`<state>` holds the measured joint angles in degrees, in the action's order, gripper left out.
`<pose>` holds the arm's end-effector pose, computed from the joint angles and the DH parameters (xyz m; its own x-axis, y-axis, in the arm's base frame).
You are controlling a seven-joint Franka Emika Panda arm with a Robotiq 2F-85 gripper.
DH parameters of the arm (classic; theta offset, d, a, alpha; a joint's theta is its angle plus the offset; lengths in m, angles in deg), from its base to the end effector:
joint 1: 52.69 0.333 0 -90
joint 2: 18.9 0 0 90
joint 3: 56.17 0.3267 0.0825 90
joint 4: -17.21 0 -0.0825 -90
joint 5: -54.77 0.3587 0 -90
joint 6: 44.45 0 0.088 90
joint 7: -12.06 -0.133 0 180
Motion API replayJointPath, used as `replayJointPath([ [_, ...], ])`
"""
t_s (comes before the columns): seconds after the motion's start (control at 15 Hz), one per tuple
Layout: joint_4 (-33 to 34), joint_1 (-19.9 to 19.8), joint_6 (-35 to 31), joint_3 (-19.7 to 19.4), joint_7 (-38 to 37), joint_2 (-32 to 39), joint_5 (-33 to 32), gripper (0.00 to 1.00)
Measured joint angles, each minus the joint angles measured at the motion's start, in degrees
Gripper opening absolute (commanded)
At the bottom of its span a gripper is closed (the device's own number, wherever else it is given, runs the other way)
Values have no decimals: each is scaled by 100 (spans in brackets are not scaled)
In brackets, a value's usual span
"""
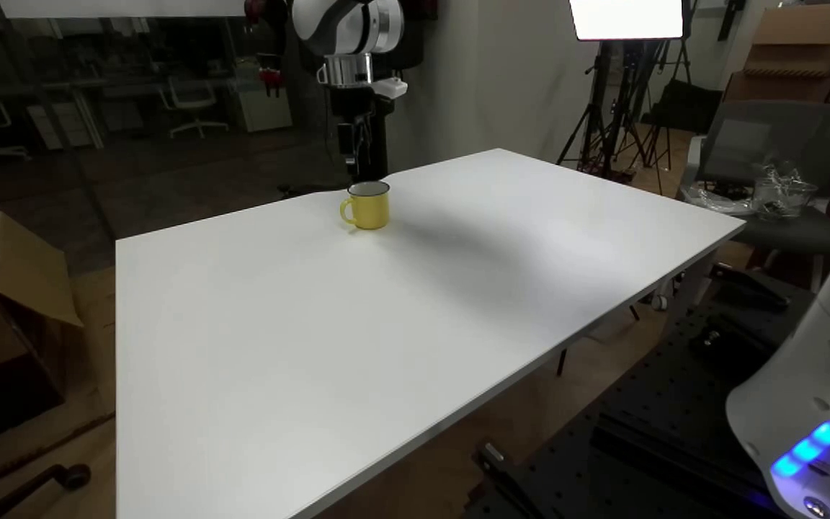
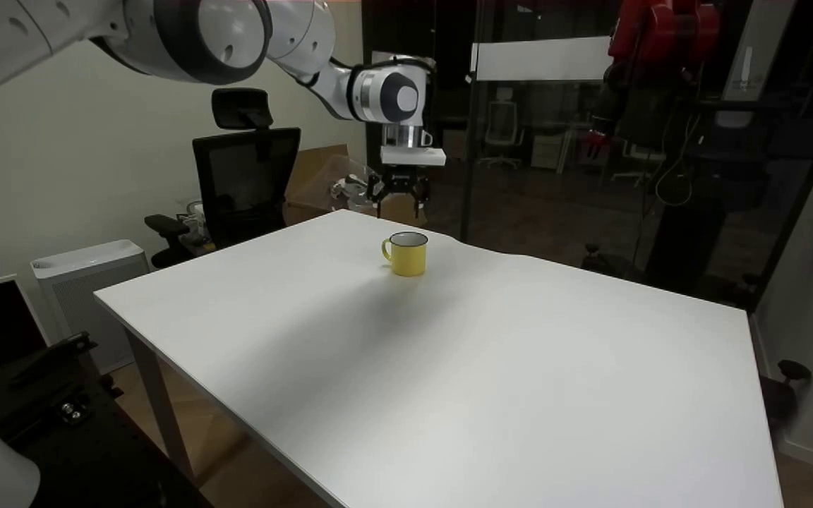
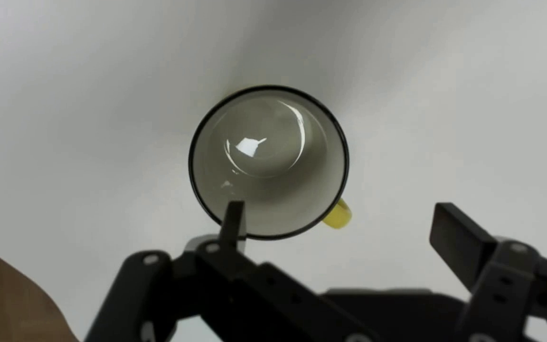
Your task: Slide the cup forward
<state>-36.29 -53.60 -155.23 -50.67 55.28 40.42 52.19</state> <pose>0.7686 0.0297 0.2313 0.6928 0.7212 0.0044 0.7203 -0.6917 -0.0521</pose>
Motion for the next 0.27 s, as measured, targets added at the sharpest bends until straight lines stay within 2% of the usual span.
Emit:
replayJointPath([
  [0.27,-14,21,100,1,-61,-139,3,100],
])
